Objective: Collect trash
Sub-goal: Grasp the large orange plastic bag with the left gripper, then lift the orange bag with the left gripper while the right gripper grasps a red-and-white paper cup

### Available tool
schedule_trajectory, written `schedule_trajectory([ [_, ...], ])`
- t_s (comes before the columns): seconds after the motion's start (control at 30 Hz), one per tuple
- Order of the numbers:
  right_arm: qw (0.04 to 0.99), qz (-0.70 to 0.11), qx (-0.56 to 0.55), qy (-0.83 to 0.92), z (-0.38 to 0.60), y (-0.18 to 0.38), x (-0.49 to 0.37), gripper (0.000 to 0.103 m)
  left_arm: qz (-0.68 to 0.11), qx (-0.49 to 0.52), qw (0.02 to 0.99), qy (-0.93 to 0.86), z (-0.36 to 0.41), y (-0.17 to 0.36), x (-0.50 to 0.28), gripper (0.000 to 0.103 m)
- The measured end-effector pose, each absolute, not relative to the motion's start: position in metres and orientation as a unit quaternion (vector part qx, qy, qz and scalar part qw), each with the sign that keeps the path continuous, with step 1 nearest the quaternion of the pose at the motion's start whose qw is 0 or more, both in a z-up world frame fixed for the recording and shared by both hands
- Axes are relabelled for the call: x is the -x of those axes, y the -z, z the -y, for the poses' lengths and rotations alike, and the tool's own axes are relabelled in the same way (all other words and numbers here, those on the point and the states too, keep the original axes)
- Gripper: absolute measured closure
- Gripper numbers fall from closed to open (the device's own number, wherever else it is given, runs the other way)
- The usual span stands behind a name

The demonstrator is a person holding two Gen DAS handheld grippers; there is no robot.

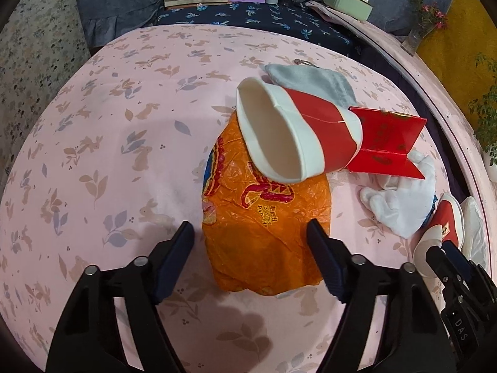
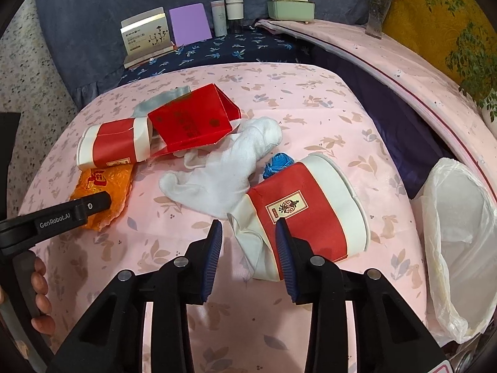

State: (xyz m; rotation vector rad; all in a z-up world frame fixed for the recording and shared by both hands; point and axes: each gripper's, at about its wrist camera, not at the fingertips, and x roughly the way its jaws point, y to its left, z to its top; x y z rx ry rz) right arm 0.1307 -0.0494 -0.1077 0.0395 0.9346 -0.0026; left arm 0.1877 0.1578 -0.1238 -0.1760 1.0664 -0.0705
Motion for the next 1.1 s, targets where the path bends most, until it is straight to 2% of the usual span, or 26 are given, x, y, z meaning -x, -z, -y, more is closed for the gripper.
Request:
schedule_trajectory([
  [0.07, 0.892, -0.451, -0.014, 0.001, 0.048, 0.108, -0.13, 0.083, -0.506, 0.084, 0.858, 0.04, -0.156, 0.123, -0.187, 0.052],
  [0.13, 0.892, -0.451, -0.016, -0.002, 0.048, 0.108, -0.128, 0.083, -0.503, 0.087, 0.859, 0.046, -0.155, 0.121, -0.185, 0.062],
  [0.2, 0.893, -0.45, -0.021, -0.007, 0.049, 0.107, -0.126, 0.085, -0.502, 0.086, 0.859, 0.049, -0.152, 0.119, -0.18, 0.076],
  [0.3, 0.895, -0.445, -0.022, -0.009, 0.049, 0.102, -0.12, 0.087, -0.495, 0.082, 0.864, 0.047, -0.146, 0.112, -0.172, 0.082],
  [0.47, 0.902, -0.43, -0.028, -0.012, 0.052, 0.086, -0.108, 0.089, -0.485, 0.079, 0.87, 0.048, -0.14, 0.098, -0.156, 0.086],
  [1.1, 0.938, -0.336, -0.077, -0.012, 0.088, 0.0, -0.05, 0.089, -0.396, 0.036, 0.914, 0.087, -0.085, 0.007, -0.087, 0.086],
])
